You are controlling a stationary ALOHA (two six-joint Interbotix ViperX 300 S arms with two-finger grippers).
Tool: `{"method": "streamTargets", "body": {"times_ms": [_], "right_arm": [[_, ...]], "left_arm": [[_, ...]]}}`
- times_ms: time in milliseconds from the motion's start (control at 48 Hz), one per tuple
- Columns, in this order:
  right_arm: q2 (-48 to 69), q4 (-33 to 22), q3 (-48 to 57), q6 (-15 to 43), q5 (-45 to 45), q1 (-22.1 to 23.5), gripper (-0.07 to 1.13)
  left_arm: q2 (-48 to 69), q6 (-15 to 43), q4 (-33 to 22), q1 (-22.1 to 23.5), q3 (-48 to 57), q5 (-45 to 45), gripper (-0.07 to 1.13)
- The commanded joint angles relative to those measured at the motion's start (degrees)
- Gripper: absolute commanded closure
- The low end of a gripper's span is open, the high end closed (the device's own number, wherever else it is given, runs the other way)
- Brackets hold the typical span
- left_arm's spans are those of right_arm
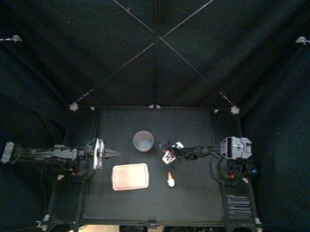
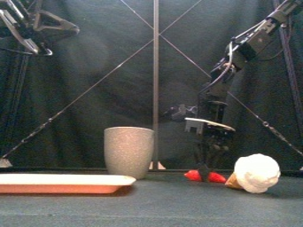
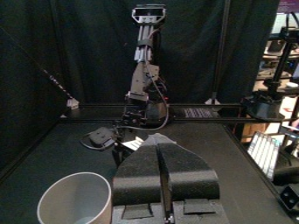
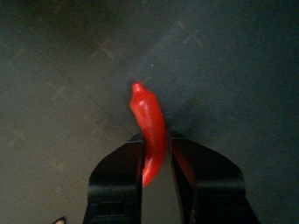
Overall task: Pick the red chile then place it in the grey bowl
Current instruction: Place red chile in the grey bowl
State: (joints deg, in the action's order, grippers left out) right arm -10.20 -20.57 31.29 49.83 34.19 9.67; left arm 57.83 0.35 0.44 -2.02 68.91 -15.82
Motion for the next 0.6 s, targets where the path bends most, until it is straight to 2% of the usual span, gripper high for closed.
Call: {"method": "streamTargets", "body": {"times_ms": [21,292,500,604], "right_arm": [[3.43,-2.20,-3.25,-0.09,0.70,0.44,0.58],[9.05,-7.91,-15.29,-0.62,0.18,0.44,0.57],[5.10,-6.42,-23.73,-5.80,-2.20,0.44,0.56],[1.76,-4.83,-26.72,-9.67,-2.46,0.44,0.51]], "left_arm": [[-0.18,0.09,0.09,-0.18,-0.70,-0.26,1.09],[-0.18,0.09,0.09,-0.18,-0.70,-0.26,1.09],[-0.18,0.00,0.09,-0.18,-0.70,-0.26,1.09],[-0.18,0.00,0.09,-0.18,-0.70,-0.26,1.09]]}}
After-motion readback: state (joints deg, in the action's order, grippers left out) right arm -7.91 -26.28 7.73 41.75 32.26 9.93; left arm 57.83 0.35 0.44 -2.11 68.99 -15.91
